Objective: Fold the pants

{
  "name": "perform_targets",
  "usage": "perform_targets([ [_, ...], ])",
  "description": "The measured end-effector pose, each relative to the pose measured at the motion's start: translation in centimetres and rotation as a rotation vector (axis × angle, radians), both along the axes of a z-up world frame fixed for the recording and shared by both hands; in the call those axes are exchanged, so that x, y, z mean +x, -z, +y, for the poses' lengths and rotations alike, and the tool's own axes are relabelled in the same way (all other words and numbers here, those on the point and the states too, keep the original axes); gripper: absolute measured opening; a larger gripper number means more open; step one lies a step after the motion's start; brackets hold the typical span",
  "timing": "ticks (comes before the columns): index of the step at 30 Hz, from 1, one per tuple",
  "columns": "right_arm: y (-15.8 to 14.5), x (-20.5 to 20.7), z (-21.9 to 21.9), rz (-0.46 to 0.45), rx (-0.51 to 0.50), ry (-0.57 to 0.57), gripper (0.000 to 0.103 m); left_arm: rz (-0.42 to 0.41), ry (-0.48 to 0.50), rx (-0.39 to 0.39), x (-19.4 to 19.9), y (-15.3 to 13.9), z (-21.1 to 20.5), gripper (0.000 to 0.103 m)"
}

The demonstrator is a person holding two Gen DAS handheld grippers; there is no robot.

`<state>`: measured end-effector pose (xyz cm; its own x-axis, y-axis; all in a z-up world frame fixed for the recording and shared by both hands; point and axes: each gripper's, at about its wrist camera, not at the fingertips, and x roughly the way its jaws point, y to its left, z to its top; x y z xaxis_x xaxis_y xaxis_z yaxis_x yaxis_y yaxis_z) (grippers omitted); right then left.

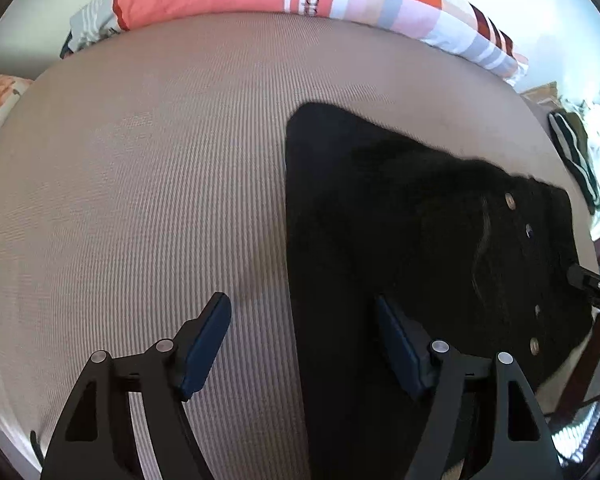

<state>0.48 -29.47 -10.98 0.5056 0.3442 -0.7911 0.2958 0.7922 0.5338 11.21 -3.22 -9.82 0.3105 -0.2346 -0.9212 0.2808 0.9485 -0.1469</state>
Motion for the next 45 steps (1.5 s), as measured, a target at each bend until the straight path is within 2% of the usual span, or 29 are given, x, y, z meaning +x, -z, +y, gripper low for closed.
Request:
perform_targets([
  [3,-0.6,-1.3,0.5,0.006,-0.02,-0.011,0.025,0.01,0.02,-0.01,-1.3,0.0,0.1,0.074],
  [6,-0.8,-2.4,0.9,0.015,0.004,-0.027,0.021,0.0,0.039,-0.008,-2.4,-0.1,-0.2,0.074],
  [7,-0.9,-2.6,1.1,0.012,-0.009,-0.031,0.02,-0.005,0.045,-0.006,-2.7,-0.1,-0.3,0.074],
  [9,-1.3,-2.9,1.6,0.008,-0.066,-0.045,0.011,-0.006,0.049,-0.006,-3.0,0.0,-0.5,0.074],
  [11,-1.7,-3.2,1.8,-0.001,-0.076,-0.048,0.01,-0.003,0.053,-0.007,-3.3,0.0,-0.7,0.074],
  [14,-1.9,-3.8,1.9,0.009,-0.099,-0.041,0.009,-0.009,0.066,0.001,-3.8,-0.1,-0.9,0.074],
  [19,0.1,-3.8,1.5,0.045,-0.098,-0.017,0.009,-0.007,0.062,0.008,-3.8,0.4,-1.1,0.074],
  [24,0.4,-3.6,1.1,0.047,-0.097,-0.02,0.009,-0.012,0.066,0.014,-3.8,0.4,-1.2,0.075],
  [30,0.6,-3.6,0.6,0.047,-0.065,0.001,0.011,-0.024,0.057,0.017,-4.4,0.4,-1.0,0.076],
  [37,0.2,-3.5,0.9,0.054,-0.12,-0.009,0.02,-0.028,0.05,0.018,-4.7,0.3,-1.2,0.078],
  [41,0.2,-3.4,0.6,0.069,-0.136,0.007,0.032,-0.028,0.047,0.006,-4.8,0.4,-1.1,0.079],
  [45,0.3,-3.2,0.5,0.074,-0.135,0.01,0.035,-0.029,0.041,-0.012,-4.9,0.4,-0.7,0.079],
])
